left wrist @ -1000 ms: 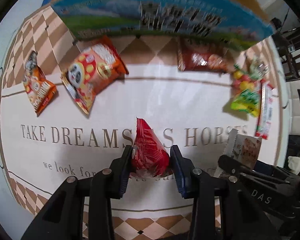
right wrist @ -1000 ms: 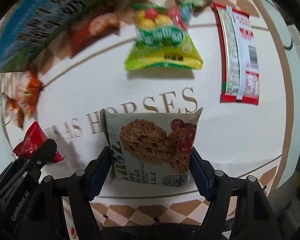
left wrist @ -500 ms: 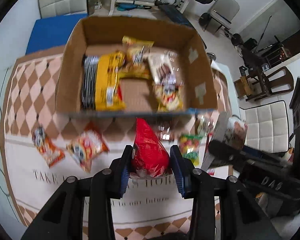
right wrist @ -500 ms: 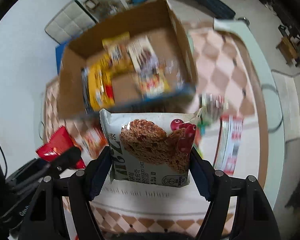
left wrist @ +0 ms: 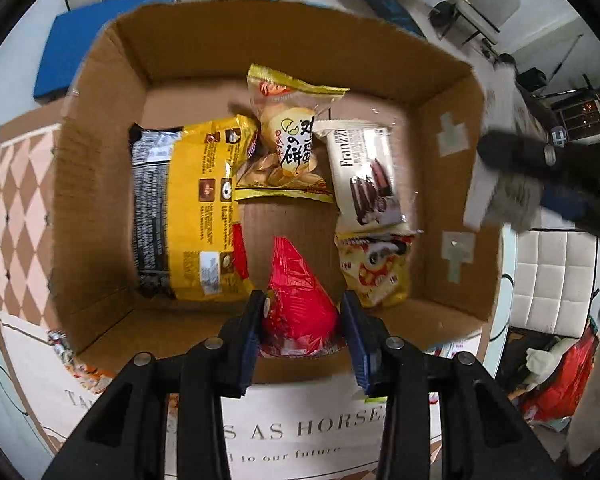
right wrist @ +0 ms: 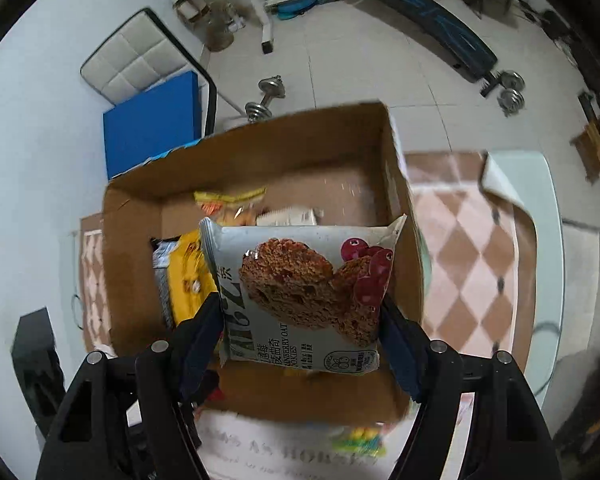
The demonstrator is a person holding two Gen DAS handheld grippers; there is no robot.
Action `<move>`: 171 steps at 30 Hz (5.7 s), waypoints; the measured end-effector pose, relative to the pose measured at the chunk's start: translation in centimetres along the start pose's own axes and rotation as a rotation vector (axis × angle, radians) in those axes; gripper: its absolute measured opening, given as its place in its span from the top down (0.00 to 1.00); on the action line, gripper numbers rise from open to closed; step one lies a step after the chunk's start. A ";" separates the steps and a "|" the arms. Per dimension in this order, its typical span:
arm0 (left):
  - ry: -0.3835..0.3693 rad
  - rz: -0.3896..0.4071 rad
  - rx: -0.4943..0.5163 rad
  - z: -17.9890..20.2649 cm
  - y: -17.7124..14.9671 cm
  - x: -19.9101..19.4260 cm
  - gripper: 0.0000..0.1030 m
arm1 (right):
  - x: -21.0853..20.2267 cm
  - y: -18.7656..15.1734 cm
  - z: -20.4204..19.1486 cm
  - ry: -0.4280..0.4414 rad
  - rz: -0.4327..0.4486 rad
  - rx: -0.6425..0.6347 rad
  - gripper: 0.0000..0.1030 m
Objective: Organize snacks
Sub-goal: 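Carry both packs into the cardboard box and open both grippers, then grasp the panda snack bag with the left gripper while the right gripper grasps the watermelon candy bag, then carry both bags into the cardboard box and open both grippers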
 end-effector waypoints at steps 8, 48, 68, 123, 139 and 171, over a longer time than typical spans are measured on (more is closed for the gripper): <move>0.033 -0.046 -0.005 -0.1 0.6 3.4 0.64 | 4.6 4.2 0.5 -0.092 -0.074 -0.126 0.18; 0.283 0.335 -0.040 -5.3 -6.8 -8.7 0.20 | -3.7 -12.9 2.4 -0.092 0.090 0.021 0.10; 0.172 0.123 -0.541 -22.2 -14.9 -0.4 0.20 | 6.9 -23.3 8.6 -0.107 -0.078 0.379 0.10; 0.204 0.068 -0.288 -17.6 -19.8 2.2 0.62 | 9.1 -31.4 8.2 -0.117 -0.185 0.311 0.47; -0.014 0.264 -0.046 -3.8 -11.3 -11.3 0.62 | -4.7 -22.6 1.6 0.091 0.015 0.182 0.47; 0.259 0.036 -0.012 -6.6 15.2 -0.9 0.18 | 3.9 -5.4 3.3 -0.139 -0.085 0.081 0.13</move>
Point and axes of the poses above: each gripper's, at about its wrist camera, not at the fingertips, and x roughly the way its jaws point, z to its right, y to its top, the point moved 7 cm from there along x, roughly the way its jaws point, and after that the axes turned 4 degrees about z, right-handed, at the moved point
